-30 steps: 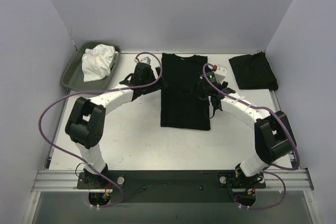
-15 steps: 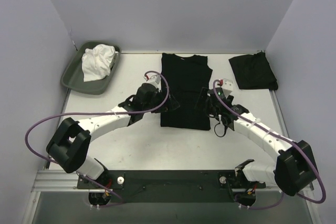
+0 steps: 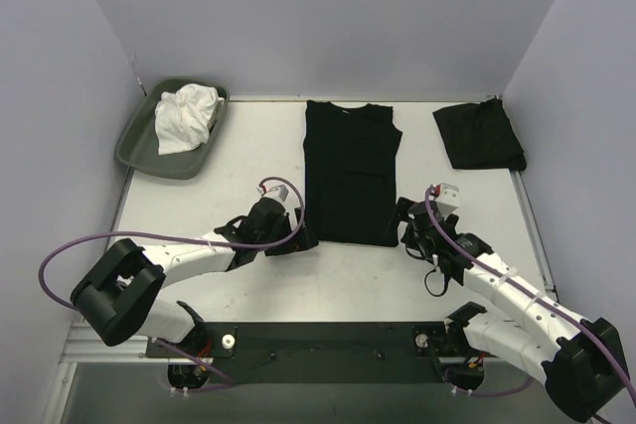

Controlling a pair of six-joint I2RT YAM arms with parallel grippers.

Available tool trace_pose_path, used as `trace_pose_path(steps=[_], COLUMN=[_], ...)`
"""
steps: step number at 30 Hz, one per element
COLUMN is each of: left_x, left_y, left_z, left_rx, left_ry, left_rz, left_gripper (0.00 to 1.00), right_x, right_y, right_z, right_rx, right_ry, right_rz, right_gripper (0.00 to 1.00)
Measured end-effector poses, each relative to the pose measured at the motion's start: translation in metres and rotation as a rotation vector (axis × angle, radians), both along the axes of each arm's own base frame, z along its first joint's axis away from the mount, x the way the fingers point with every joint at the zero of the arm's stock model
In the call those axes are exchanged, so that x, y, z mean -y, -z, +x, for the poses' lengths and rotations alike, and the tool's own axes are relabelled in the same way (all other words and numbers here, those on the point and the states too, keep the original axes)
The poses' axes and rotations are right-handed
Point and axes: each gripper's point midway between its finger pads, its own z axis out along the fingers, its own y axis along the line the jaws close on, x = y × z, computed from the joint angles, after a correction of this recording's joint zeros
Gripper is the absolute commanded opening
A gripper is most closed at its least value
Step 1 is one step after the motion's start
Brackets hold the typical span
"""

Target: Fold and stack the t-shirts

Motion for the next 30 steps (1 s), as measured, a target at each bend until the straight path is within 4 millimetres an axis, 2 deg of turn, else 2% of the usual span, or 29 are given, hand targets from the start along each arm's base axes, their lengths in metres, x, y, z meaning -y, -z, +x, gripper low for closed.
trace_pose_path(steps=[2, 5, 18, 20, 23, 24, 25, 27, 30], left_x=[-0.001, 0.005, 0.034, 0.037, 0.040, 0.041, 0.042, 0.040, 0.039], left_y=[0.007, 0.006, 0.005, 0.004, 0.006, 0.007, 0.008, 0.014, 0.024], left_z=[-0.003, 0.001, 0.035, 0.039, 0.044, 0.046, 0.047, 0.047, 0.048], left_rx=[-0.013, 0.001, 0.066, 0.071, 0.072, 0.070, 0.071, 0.057, 0.037], left_ry=[-0.003, -0.007, -0.019, -0.027, -0.036, -0.038, -0.041, -0.048, -0.052], left_rz=[0.003, -0.017, -0.082, -0.086, -0.085, -0.085, -0.086, -0.074, -0.061], left_gripper=[0.95, 0.95, 0.95, 0.93, 0.80, 0.61, 0.49, 0.32, 0.24], right_x=[0.001, 0.002, 0.007, 0.007, 0.007, 0.007, 0.007, 0.007, 0.008], right_y=[0.003, 0.005, 0.008, 0.009, 0.011, 0.011, 0.011, 0.012, 0.014], right_z=[-0.004, -0.007, -0.013, -0.014, -0.015, -0.016, -0.016, -0.017, -0.018], right_rx=[-0.007, -0.010, -0.009, -0.012, -0.015, -0.015, -0.016, -0.018, -0.022], right_ry=[0.000, 0.004, 0.020, 0.020, 0.018, 0.019, 0.019, 0.021, 0.026], right_rz=[0.001, 0.006, 0.003, 0.001, 0.001, 0.001, 0.001, 0.002, 0.005], right_gripper=[0.97, 0.97, 0.96, 0.96, 0.96, 0.96, 0.96, 0.95, 0.95])
